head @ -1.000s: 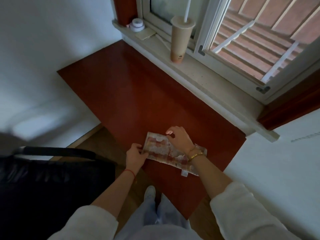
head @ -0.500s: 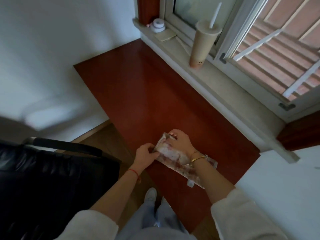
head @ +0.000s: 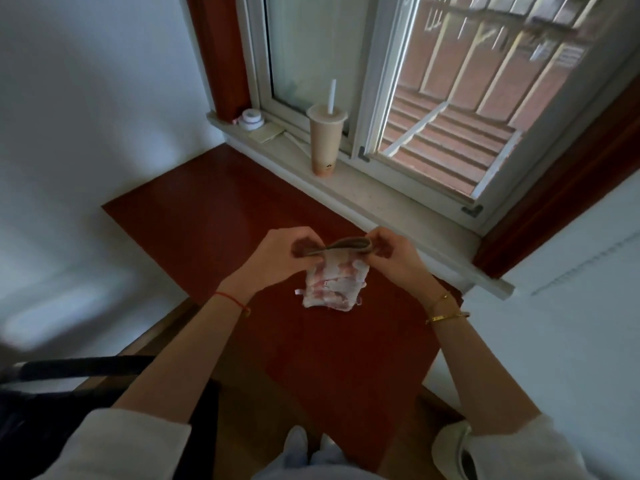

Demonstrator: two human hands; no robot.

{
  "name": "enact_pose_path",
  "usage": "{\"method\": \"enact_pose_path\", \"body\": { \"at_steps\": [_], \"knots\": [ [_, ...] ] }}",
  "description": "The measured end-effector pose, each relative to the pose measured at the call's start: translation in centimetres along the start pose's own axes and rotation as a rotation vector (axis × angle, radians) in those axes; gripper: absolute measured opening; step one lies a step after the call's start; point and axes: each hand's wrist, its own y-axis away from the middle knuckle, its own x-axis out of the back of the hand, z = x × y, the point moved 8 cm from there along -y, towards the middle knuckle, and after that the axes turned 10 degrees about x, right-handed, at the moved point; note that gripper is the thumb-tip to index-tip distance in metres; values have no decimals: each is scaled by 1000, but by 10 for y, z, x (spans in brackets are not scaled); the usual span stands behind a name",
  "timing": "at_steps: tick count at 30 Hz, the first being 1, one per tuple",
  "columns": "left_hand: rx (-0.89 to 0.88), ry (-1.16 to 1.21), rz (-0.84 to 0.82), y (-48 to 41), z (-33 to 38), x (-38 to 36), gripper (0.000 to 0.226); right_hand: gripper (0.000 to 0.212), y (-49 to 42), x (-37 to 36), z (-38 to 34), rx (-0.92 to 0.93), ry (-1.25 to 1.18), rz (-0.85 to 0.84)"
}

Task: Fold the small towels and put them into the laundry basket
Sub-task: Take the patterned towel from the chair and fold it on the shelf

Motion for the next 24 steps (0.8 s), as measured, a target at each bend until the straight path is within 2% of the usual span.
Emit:
{"method": "enact_pose_path", "body": {
  "at_steps": [3,6,13,16,20,24],
  "knots": [
    [-126,-29,-54,8,25,11,18,23,13,10,-21,55,4,-42],
    [-175,-20,-115,15,39,18,19,24,24,17,-40,104,-15,-78],
    [-103,84,-287,15,37,16,21,16,39,16,-41,41,-184,-167],
    [-36,53,-337,9,15,-7,19,14,42,2,-13,-60,-135,-226],
    [81,-88,-307,-3,-28,-51,15,19,43,-24,40,-178,32,-258],
    [170,-125,-175,-5,-61,-85,12,12,42,-43,72,-222,168,-169]
  ]
}}
